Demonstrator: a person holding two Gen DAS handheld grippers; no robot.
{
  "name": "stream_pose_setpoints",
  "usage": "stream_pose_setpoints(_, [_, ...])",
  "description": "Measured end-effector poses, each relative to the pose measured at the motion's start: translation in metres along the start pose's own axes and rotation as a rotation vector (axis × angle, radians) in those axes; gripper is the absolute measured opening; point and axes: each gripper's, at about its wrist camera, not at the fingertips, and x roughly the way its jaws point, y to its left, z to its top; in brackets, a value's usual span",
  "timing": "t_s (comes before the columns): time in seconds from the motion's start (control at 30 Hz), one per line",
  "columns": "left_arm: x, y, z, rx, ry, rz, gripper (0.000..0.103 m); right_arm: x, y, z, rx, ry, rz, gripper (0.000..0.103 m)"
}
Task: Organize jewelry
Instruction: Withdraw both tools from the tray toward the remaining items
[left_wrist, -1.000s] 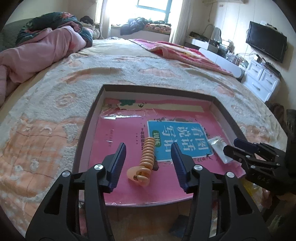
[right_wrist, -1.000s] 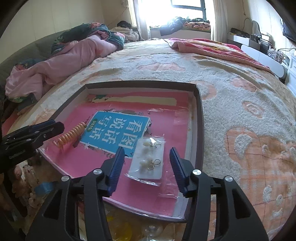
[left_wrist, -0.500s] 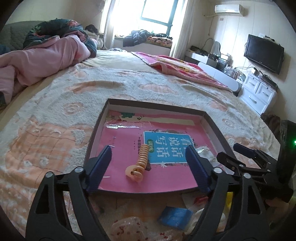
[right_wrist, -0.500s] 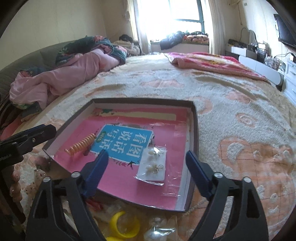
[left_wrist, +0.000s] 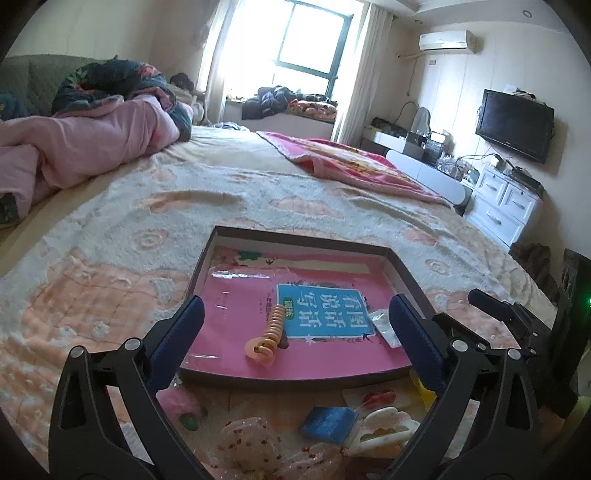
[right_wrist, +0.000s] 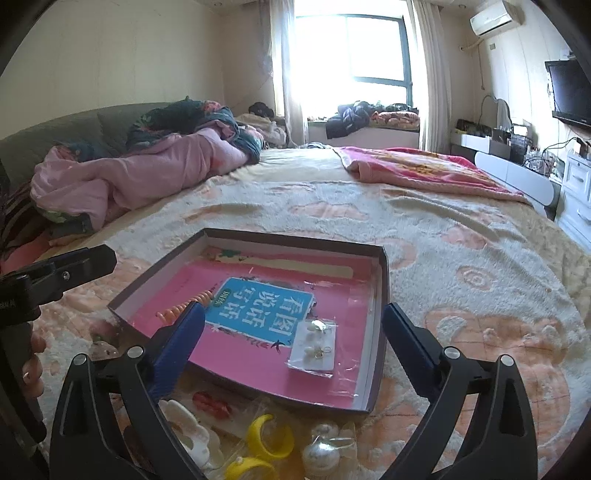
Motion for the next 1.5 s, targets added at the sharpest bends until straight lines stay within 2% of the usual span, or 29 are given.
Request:
stream_pose_setpoints(0.5, [-0.036,-0.007,-0.013,0.054,-0.075,0.004,0.092,-0.032,0.018,-0.008,0.006,-0.047,0.024,0.094])
stream_pose_setpoints(1.03, [-0.068,0.011,-0.029,0.057,-0.129,0.043,0.092,-0.061,0.041,-0.022,-0.027,-0.084,0.042,0.094])
stream_pose_setpoints(1.5, [-0.083,0.025,-0.049,0.058,-0.106,0.061,0.092,-0.071,0.046,-0.042,-0.027,-0.051,0.033,0.094])
